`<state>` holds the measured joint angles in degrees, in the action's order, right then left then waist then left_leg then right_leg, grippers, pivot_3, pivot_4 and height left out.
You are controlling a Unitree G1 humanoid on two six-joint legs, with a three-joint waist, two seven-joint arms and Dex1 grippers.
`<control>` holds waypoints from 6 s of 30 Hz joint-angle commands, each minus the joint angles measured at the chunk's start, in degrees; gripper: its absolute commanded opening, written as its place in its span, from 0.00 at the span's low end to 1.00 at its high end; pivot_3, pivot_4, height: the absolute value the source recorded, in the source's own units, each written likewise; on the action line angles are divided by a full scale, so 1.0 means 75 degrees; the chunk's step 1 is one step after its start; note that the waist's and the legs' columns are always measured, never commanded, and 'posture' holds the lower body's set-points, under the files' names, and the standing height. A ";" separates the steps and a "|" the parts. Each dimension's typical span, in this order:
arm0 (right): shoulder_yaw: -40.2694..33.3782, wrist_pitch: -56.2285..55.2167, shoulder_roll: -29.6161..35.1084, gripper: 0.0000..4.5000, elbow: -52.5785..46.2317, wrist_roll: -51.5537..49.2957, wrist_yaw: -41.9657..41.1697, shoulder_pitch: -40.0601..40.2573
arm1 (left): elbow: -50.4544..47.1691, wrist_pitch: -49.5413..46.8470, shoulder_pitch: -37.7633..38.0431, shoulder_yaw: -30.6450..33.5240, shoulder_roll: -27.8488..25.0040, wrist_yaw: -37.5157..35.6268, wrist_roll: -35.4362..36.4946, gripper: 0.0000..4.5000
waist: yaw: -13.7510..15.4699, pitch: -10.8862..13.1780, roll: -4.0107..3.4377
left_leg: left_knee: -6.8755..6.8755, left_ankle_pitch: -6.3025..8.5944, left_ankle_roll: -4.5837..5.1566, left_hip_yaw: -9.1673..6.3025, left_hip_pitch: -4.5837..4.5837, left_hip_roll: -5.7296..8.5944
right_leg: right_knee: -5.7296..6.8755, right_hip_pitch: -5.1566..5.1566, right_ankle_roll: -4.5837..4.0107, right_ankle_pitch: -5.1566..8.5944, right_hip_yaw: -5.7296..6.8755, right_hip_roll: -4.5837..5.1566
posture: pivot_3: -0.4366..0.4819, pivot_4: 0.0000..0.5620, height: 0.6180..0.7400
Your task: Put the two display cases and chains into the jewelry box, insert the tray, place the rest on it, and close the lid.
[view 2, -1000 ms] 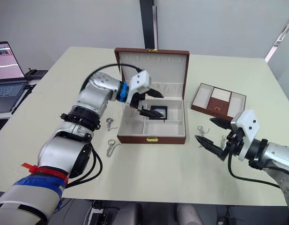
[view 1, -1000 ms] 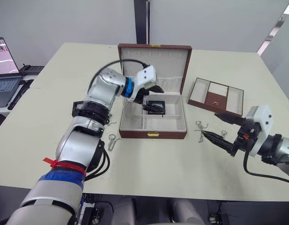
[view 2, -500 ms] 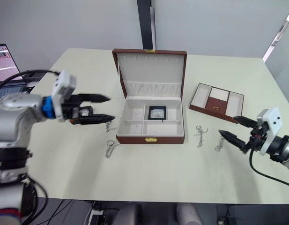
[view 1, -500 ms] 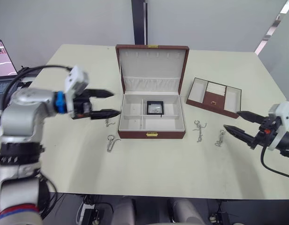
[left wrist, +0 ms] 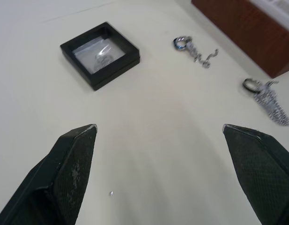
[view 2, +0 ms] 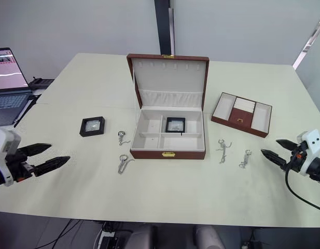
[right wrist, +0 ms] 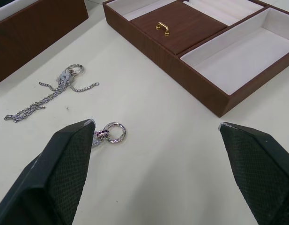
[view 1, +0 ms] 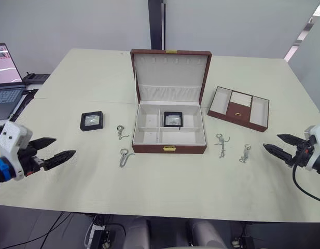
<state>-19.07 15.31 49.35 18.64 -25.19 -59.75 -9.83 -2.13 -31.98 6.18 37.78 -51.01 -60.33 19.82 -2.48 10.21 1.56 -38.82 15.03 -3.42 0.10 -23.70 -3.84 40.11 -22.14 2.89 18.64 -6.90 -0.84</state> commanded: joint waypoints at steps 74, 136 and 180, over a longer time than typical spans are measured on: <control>-0.0051 0.2742 0.0005 1.00 -0.5590 -0.2544 0.0171 0.0390 | 0.4072 0.2965 -0.3700 -0.3630 -0.1510 -0.0959 -0.1454 0.99 | -0.0093 -0.0002 0.0008 | 0.0025 0.0023 0.0020 0.0204 0.0097 -0.0072 | 0.0008 -0.0010 0.0020 -0.0015 -0.0172 -0.0062 | 0.48 0.27 1.00; 0.1684 0.2416 -0.0674 1.00 -0.7087 -0.2240 0.1369 -0.0944 | 0.8997 0.5964 -0.7894 -0.6007 -0.0275 -0.1186 -0.3868 0.01 | 0.0002 -0.0005 0.0010 | -0.0016 0.0020 0.0026 0.0029 -0.0014 -0.0071 | 0.0006 -0.0020 0.0014 -0.0014 -0.0001 -0.0065 | 0.48 0.27 1.00; -0.0406 0.2944 -0.0420 1.00 -0.8436 -0.2604 0.2695 0.1526 | 0.3358 0.1125 -0.8795 -0.7665 0.2777 -0.3390 -0.1996 0.01 | 0.0090 -0.0002 0.0011 | -0.0020 0.0018 0.0025 -0.0006 -0.0021 -0.0043 | 0.0012 -0.0013 -0.0010 0.0000 -0.0006 -0.0065 | 0.48 0.27 1.00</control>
<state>-20.06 37.89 46.05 -42.67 -43.94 -40.17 1.50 23.09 -23.51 -58.48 -19.88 -30.27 -86.46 5.05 -1.81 10.20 1.64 -38.97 15.17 -3.23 0.05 -23.86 -4.15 40.20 -22.23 2.82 18.64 -6.96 -1.32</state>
